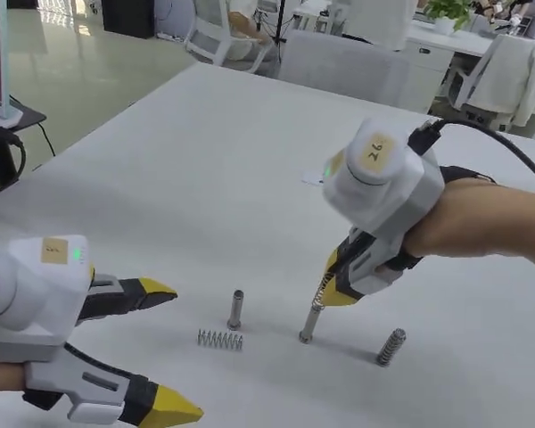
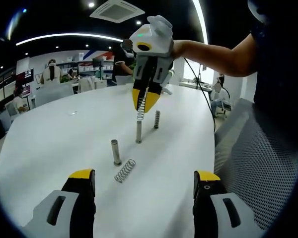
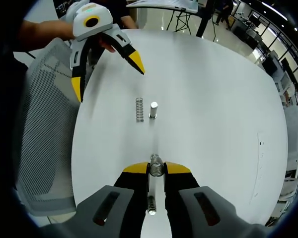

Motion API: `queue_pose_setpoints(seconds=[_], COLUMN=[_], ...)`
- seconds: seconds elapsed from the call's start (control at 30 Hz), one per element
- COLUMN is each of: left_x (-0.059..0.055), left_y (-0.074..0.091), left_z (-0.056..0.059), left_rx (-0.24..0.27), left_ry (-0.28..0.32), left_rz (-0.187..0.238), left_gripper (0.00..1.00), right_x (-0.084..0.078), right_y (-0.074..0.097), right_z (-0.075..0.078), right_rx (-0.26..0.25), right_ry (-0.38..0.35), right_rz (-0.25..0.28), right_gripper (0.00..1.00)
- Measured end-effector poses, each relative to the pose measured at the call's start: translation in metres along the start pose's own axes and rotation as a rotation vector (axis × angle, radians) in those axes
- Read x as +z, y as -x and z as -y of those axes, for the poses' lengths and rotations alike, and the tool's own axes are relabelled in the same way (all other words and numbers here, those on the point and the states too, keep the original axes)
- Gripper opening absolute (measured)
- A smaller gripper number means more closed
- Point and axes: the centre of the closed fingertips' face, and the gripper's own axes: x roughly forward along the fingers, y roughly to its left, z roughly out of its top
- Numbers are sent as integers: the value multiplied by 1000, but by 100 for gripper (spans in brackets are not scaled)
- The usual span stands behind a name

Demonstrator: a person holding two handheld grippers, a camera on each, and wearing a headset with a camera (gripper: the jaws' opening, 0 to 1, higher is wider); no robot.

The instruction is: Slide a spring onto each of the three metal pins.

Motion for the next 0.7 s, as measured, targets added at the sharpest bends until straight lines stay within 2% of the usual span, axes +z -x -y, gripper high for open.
queue_pose_setpoints(seconds=[0.43,0.7], left_x=[0,0], left_y=[1,-1], left_z=[0,2], left_rx=[-3,-10], left_ry=[-3,-6], left_rz=[-11,-16], left_gripper=[75,74], right_x=[-2,-8], right_y=[-9,-21], right_z=[-1,-2], right_rx=[14,31], right_ry=[1,-7], right_rz=[-11,-25], right_gripper=[9,9])
